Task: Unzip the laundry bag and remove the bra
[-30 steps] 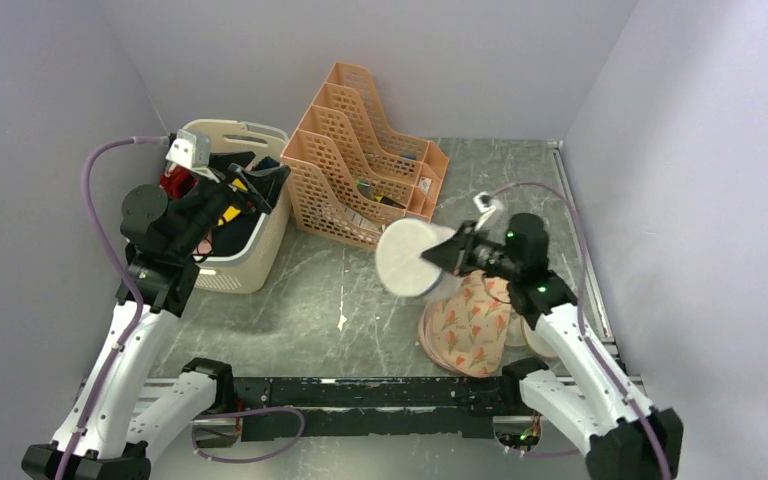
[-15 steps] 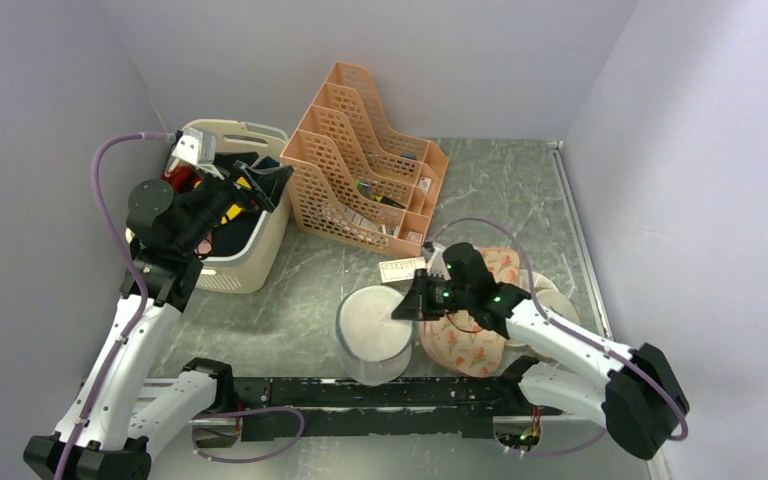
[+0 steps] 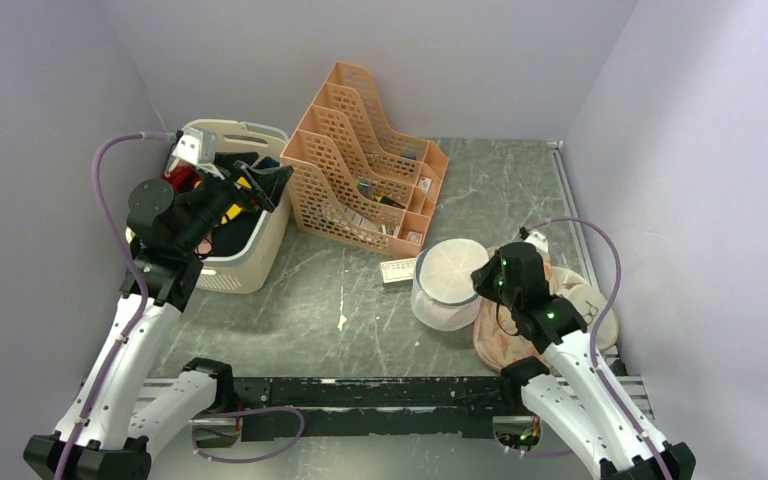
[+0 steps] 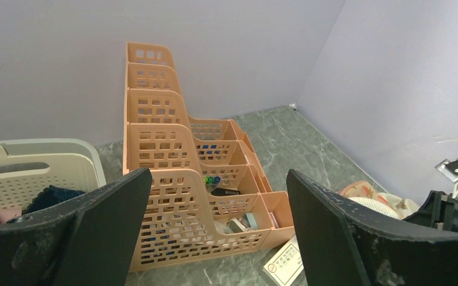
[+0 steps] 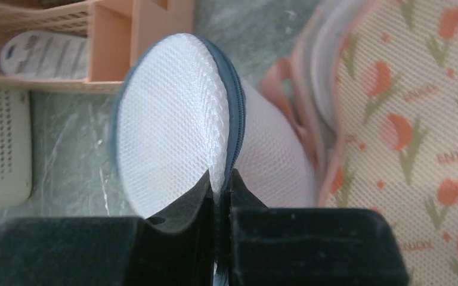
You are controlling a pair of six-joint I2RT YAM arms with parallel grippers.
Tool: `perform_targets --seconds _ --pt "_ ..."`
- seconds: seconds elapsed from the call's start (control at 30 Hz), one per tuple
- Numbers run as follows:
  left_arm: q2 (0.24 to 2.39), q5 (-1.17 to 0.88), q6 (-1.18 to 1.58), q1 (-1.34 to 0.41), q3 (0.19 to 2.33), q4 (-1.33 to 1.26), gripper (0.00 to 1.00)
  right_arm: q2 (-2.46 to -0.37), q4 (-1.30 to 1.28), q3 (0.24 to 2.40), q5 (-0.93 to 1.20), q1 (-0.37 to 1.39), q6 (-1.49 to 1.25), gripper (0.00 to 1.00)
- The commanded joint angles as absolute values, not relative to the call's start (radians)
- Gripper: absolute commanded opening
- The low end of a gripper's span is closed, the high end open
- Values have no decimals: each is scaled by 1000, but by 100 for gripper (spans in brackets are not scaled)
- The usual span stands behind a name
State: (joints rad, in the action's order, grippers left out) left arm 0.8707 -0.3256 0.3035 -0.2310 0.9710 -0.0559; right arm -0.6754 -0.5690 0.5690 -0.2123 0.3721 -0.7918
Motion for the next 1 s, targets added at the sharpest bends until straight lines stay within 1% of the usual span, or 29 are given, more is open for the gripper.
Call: perform_targets --seconds 0.0,0.07,0.17,0.23,0.27,0.37,0.43,0.53,0.63,0.83,0.97 --pt "874 -342 302 -236 983 -75 95 -623 -416 621 -17 364 -565 0" --pt "877 -345 307 -237 982 -75 96 -657 -303 609 225 364 -520 0" --pt "899 -343 324 -243 989 -65 95 -774 -97 571 559 377 -596 0" --pt "927 -367 340 -245 1005 -13 95 -848 40 540 685 422 -682 0" --pt "940 -387 342 -245 1005 9 95 -876 76 539 699 454 -710 0" --pt "962 -449 395 -245 1000 96 95 -922 134 554 650 585 -747 0" --pt "967 -479 393 -245 1003 175 95 -953 216 553 675 647 -785 0" --pt "949 -480 367 -245 1012 307 95 -998 410 522 754 680 -892 0" --pt "921 -444 366 -245 1021 423 95 -1053 551 482 749 683 -953 0" --pt "915 -474 436 -245 979 510 95 -1252 565 548 761 672 -877 0" --pt "962 -530 478 -246 935 515 95 -1373 482 585 799 608 -807 0"
